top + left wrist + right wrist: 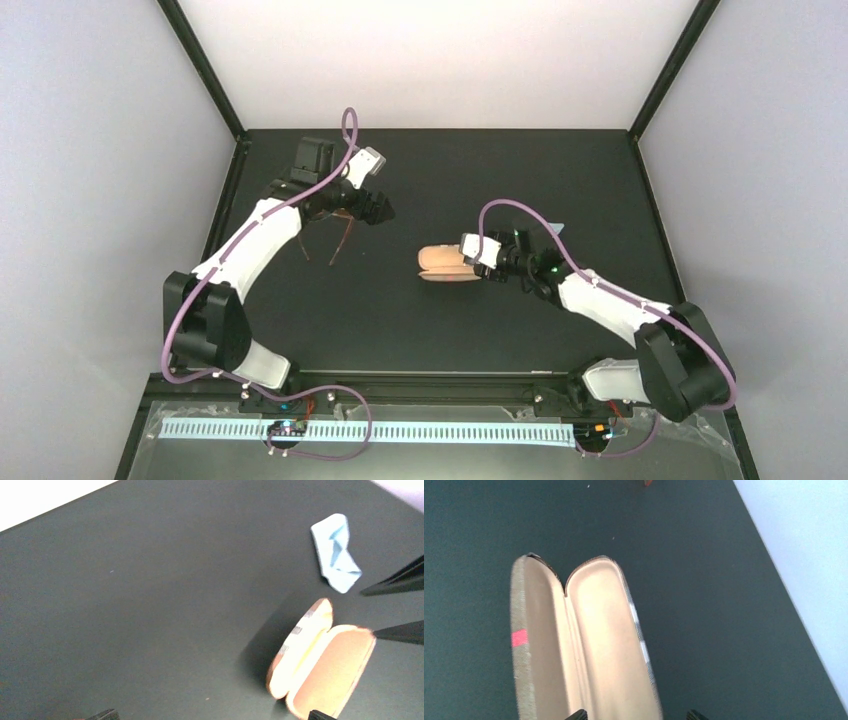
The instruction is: Organize the sunglasses
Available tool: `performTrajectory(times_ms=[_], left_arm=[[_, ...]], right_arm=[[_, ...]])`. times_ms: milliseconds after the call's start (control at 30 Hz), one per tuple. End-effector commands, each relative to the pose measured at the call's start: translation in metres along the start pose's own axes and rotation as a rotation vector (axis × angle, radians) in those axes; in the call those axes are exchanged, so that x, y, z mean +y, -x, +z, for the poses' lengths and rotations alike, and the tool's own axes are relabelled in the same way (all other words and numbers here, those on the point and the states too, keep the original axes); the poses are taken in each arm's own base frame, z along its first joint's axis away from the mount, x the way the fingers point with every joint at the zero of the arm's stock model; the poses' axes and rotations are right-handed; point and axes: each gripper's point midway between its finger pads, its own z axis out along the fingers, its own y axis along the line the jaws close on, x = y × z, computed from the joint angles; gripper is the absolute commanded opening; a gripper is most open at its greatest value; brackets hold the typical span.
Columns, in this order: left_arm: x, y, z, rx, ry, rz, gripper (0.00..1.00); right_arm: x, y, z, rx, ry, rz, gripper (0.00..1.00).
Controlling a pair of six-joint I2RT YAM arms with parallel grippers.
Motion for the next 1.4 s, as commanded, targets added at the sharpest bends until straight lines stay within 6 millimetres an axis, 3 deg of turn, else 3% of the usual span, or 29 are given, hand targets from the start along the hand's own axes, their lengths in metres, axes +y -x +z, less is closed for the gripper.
performTrajectory(times_ms=[0, 167, 233, 333, 533, 733, 933, 1133, 1367], left_arm=[[0.027, -0.007, -0.011, 0.037, 0.119, 0.018, 0.99], [0.053, -0.018, -0.022, 0.069, 0.198, -0.002, 0.99], [0.062, -0.021, -0.026, 0.075, 0.226, -0.015, 0.99], [0.070, -0.026, -0.028, 0.103, 0.228, -0.041, 0.99], [0.068, -0.024, -0.031, 0.094, 0.197, -0.066, 0.99], [0.063, -0.016, -0.037, 0.052, 0.196, -0.056, 0.99], [0.058, -0.017, -0.034, 0.045, 0.161, -0.074, 0.99], [0.050, -0.018, -0.032, 0.033, 0.119, -0.082, 0.99], [0.047, -0.013, -0.032, 0.017, 0.100, -0.080, 0.99]], right_arm=[[-0.019, 0.025, -0.014, -0.011, -0.019, 0.043, 0.57], [-0.046, 0.029, -0.031, 0.064, -0.109, 0.154, 0.81], [-0.060, 0.019, -0.037, 0.136, -0.178, 0.199, 0.91], [-0.080, -0.002, -0.047, 0.238, -0.270, 0.297, 0.99], [-0.101, -0.079, -0.069, 0.510, -0.304, 0.615, 0.99], [-0.125, -0.144, -0.084, 0.603, -0.378, 1.015, 0.94], [-0.127, -0.171, -0.071, 0.644, -0.426, 1.151, 0.93], [-0.132, -0.204, -0.072, 0.664, -0.449, 1.294, 0.88], [-0.124, -0.224, -0.060, 0.698, -0.412, 1.354, 0.75]])
